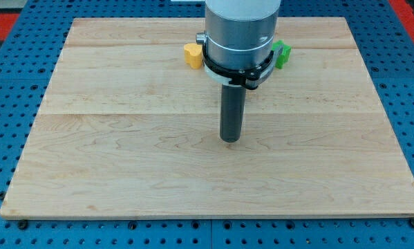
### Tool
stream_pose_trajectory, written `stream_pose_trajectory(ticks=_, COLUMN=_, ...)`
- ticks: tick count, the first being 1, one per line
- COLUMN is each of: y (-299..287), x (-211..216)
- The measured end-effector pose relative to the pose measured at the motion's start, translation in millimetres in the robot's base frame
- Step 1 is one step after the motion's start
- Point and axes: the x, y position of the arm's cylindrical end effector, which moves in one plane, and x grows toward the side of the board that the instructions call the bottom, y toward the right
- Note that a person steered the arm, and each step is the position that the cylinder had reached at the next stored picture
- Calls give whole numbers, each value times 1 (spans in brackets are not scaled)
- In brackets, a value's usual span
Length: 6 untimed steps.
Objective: Place the cube at the bottom of the yellow hexagon
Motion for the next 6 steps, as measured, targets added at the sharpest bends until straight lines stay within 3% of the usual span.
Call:
stream_pose_trajectory(ticks=3, y=4, x=-1)
stream_pose_trajectory(ticks=4, y=41, x=67)
stream_pose_trajectory(ticks=5, y=95, x=75)
stream_pose_trajectory(ticks=6, y=127, x=39)
